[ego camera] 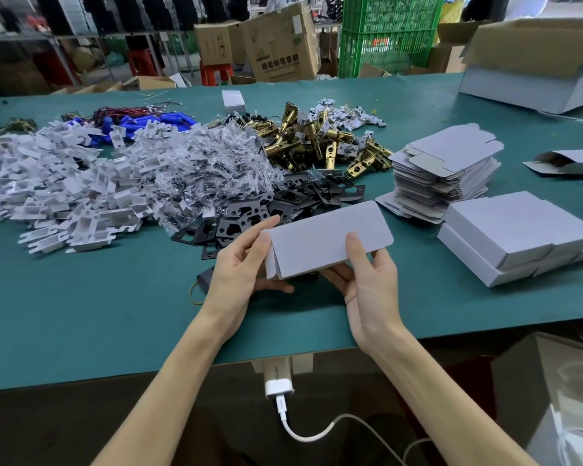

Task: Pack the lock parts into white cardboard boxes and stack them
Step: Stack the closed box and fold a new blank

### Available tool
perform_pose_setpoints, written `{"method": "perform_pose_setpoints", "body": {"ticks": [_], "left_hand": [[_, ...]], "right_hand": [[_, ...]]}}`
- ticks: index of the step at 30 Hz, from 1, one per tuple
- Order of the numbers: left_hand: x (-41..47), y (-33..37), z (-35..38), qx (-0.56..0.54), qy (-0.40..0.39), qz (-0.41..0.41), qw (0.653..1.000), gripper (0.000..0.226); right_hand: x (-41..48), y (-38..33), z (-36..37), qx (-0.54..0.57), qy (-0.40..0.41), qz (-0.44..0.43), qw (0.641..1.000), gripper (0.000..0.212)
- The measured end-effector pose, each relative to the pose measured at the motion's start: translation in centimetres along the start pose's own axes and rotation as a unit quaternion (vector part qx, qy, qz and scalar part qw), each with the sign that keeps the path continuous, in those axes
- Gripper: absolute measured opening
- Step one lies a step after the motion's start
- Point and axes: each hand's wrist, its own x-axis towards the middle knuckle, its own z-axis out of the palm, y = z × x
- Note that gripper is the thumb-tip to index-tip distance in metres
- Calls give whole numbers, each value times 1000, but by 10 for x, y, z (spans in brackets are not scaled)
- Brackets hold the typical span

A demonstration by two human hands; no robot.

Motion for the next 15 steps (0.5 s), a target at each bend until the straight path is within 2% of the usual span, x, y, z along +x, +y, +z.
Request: {"method": "perform_pose_setpoints", "body": {"ticks": [4, 9, 15], "left_hand": [[1, -1, 1, -4, 18, 9, 1000, 39], [3, -5, 0, 10, 51, 8, 999, 39], [5, -6, -1, 14, 35, -6, 999, 37]], "right_hand": [[-1, 2, 0, -29, -1, -16, 999, 20], [-4, 4, 1, -60, -47, -37, 996, 22], [-3, 9, -2, -64, -62, -48, 995, 21]]}}
